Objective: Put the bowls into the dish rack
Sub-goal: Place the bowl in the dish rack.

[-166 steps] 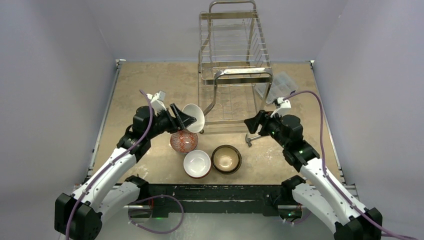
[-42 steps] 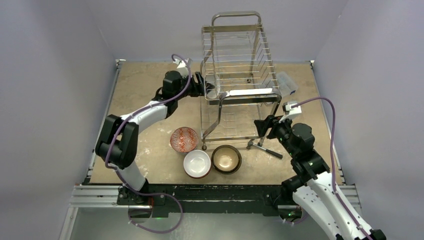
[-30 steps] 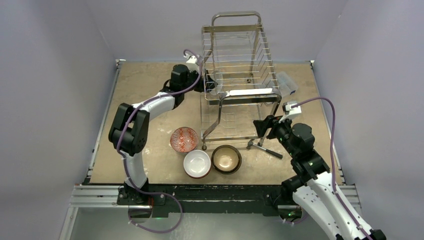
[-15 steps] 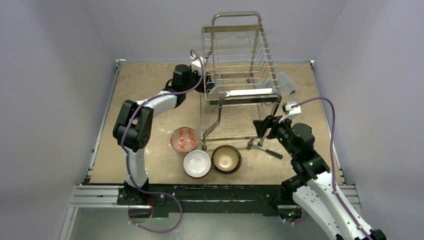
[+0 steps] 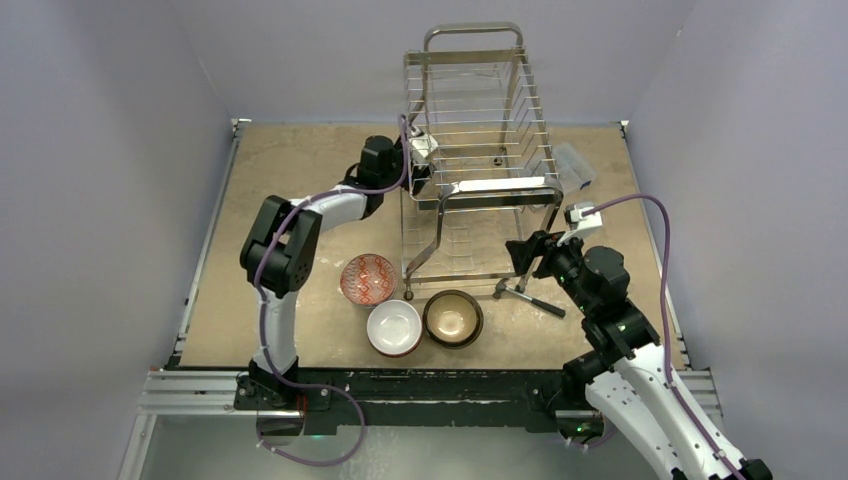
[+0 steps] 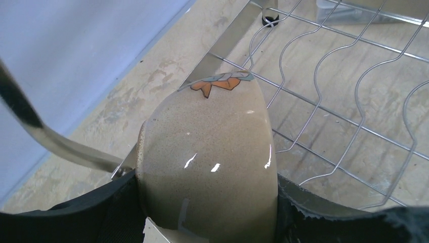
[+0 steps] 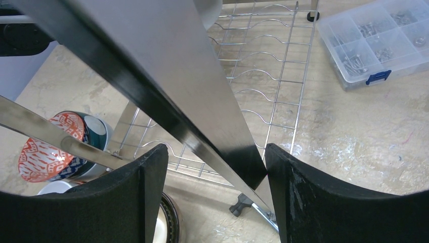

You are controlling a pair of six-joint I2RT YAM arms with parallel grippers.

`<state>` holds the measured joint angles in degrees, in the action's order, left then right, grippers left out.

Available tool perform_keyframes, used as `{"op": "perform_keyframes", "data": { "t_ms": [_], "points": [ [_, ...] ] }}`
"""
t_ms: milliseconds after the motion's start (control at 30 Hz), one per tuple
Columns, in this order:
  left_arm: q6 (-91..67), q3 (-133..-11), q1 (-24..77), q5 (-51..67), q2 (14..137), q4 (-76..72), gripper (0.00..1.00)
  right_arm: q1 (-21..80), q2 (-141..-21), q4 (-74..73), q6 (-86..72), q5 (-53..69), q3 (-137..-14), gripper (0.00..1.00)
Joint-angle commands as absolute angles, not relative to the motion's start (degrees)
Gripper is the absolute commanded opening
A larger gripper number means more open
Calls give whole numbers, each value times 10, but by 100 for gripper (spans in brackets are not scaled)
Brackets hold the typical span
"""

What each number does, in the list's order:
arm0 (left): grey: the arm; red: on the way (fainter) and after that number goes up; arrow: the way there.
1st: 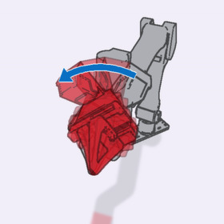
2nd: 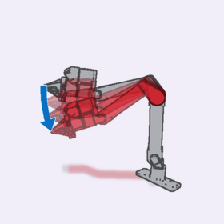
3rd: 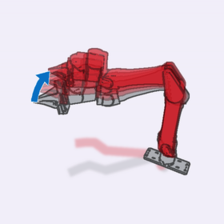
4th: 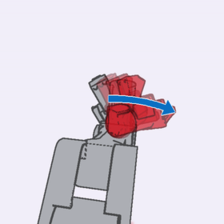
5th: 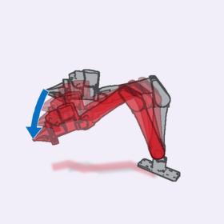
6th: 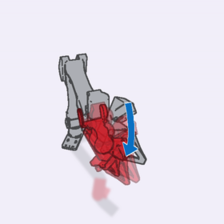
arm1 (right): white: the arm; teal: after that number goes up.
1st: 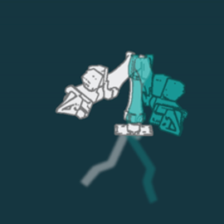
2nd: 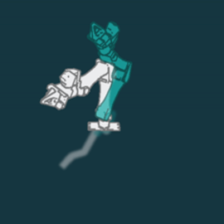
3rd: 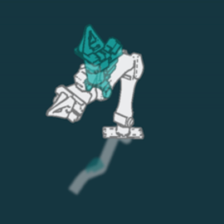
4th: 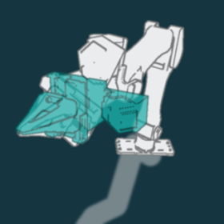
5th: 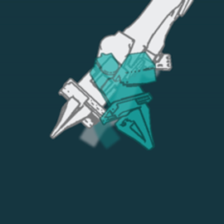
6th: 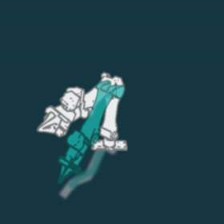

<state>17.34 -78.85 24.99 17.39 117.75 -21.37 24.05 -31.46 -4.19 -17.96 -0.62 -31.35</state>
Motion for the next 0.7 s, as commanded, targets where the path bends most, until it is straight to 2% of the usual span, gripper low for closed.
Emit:
{"op": "perform_keyframes", "data": {
  "t_ms": [0,167,667],
  "points": [
    [298,-845,273,170,1181,-262,0,244,-311,-20,-180,13,-317,73],
    [354,-873,281,141,1195,-220,0,244,-312,-20,-180,13,-316,72],
    [467,-874,301,112,1213,-233,0,244,-316,-18,-178,22,-315,73]
  ]
}}
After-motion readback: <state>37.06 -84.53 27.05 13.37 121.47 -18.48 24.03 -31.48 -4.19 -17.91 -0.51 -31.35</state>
